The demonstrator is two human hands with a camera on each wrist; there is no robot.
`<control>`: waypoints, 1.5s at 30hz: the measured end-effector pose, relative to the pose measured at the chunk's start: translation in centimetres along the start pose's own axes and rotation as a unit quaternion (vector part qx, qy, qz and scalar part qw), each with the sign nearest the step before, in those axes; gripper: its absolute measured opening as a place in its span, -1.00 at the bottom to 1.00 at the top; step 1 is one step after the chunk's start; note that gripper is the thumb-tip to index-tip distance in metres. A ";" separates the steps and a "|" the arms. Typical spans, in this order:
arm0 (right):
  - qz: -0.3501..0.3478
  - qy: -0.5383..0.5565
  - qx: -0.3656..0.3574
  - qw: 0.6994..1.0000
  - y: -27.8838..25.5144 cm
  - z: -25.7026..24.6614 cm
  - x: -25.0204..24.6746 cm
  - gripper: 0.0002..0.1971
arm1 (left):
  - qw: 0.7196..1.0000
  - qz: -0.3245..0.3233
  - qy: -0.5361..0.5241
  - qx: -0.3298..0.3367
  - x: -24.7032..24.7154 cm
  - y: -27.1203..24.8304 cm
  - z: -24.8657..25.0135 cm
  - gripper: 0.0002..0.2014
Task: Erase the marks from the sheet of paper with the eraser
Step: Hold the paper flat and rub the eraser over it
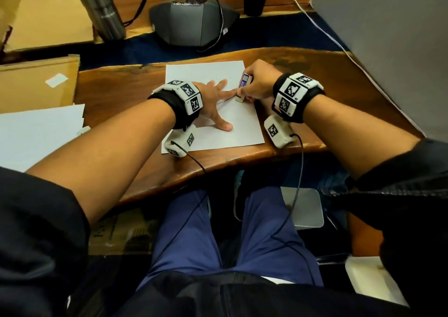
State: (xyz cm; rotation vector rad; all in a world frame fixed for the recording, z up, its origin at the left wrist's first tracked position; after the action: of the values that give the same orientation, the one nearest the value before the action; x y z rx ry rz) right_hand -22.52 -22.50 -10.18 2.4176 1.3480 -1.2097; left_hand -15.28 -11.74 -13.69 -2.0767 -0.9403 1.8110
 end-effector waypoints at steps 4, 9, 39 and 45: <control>-0.070 -0.034 -0.004 0.997 -1.4 0.7 1.2 -0.77 | 1.000 -0.010 0.009 0.002 0.0 -0.1 0.1 0.22; -0.017 0.000 -0.007 1.000 -1.5 1.3 0.4 -0.76 | 1.000 -0.003 0.007 -0.014 -0.2 -0.4 -0.3 0.18; 0.000 0.042 0.000 0.999 2.3 -0.2 -0.8 -0.90 | 1.000 -0.003 -0.023 0.014 0.7 0.6 -0.9 0.43; -0.068 0.004 0.010 0.998 0.8 0.5 0.7 -0.90 | 1.000 -0.023 -0.021 0.002 0.6 0.8 -1.2 0.43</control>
State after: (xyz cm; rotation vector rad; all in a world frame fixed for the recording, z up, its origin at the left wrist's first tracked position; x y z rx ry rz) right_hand -22.01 -22.73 -11.23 2.3819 1.5317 -1.2506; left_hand -13.85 -11.71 -14.31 -2.0060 -0.9854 1.8380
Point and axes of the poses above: each hand's wrist, its own y-axis towards the middle knuckle, its own x-axis out of the palm, z = x × y, the point moved 8 cm from there along y, towards the middle knuckle, and after that the axes turned 13 degrees about y, right-handed, at the moved point
